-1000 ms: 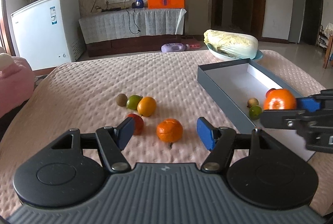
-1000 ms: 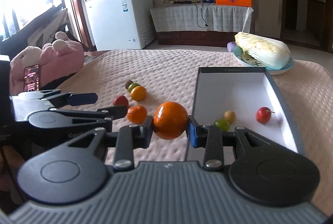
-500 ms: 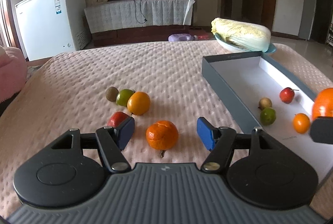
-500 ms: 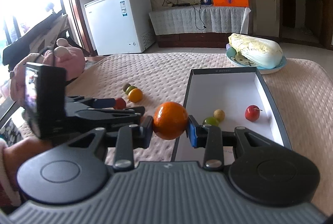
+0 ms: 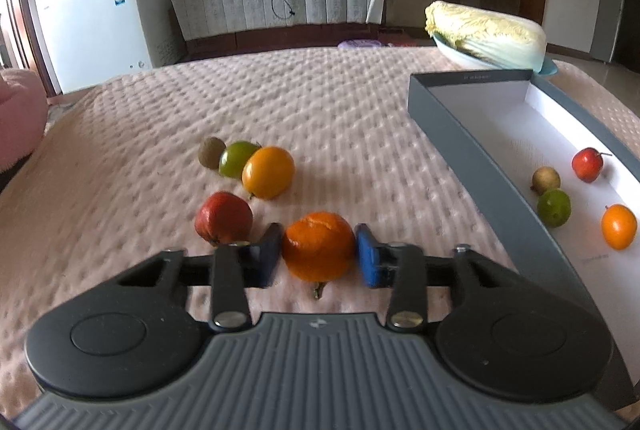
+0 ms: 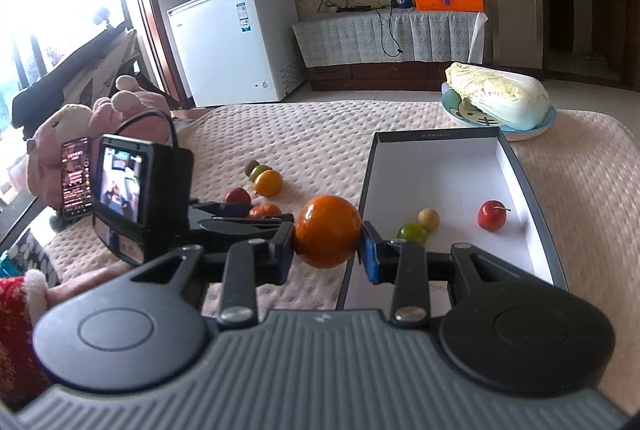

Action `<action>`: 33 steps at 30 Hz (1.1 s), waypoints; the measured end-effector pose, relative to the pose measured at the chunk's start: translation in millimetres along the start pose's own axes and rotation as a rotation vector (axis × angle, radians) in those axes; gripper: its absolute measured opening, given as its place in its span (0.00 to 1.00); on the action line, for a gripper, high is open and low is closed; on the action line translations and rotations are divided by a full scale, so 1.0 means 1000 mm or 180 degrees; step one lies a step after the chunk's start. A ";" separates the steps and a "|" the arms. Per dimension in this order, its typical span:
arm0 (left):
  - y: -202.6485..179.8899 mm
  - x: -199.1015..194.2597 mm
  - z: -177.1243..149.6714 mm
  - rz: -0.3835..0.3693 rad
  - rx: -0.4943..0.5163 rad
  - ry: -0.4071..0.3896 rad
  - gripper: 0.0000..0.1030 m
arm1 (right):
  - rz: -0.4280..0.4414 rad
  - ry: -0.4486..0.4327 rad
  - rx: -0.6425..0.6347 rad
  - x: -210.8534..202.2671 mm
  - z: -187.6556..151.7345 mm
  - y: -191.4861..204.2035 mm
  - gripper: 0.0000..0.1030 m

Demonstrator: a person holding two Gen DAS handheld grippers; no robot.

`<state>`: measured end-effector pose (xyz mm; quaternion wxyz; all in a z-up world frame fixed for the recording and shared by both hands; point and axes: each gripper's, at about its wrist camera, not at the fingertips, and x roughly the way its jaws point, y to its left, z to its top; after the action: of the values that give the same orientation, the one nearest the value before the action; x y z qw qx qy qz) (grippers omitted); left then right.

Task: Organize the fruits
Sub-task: 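Grasp the stemmed tangerine with the left tool while the right tool holds the orange, then carry the tangerine and the orange over the box with both tools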

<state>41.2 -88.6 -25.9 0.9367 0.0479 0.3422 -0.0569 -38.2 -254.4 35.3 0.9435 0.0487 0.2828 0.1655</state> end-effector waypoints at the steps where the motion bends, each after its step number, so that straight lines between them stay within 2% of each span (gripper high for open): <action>1: 0.000 0.000 0.000 0.0001 0.0000 0.0000 0.42 | 0.0003 0.0005 -0.0002 0.001 0.000 0.000 0.36; 5: -0.003 -0.001 -0.001 0.0024 0.0059 -0.0016 0.40 | -0.0003 0.0016 -0.0007 0.004 0.000 0.001 0.36; 15: 0.001 -0.019 0.001 -0.0099 0.0009 -0.0123 0.40 | -0.0045 0.0042 0.0003 0.018 0.000 0.007 0.36; 23: 0.023 -0.040 0.003 -0.0146 -0.0082 -0.0238 0.40 | -0.0015 0.0092 -0.0070 0.035 0.000 0.025 0.36; 33: 0.055 -0.057 0.001 -0.0046 -0.0129 -0.0305 0.40 | -0.0011 0.0135 -0.0089 0.056 0.002 0.042 0.36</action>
<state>6.2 -30.1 14.7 0.9523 0.0236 0.2985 -0.0589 -5.2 -195.6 15.3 0.9382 0.0316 0.3005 0.1689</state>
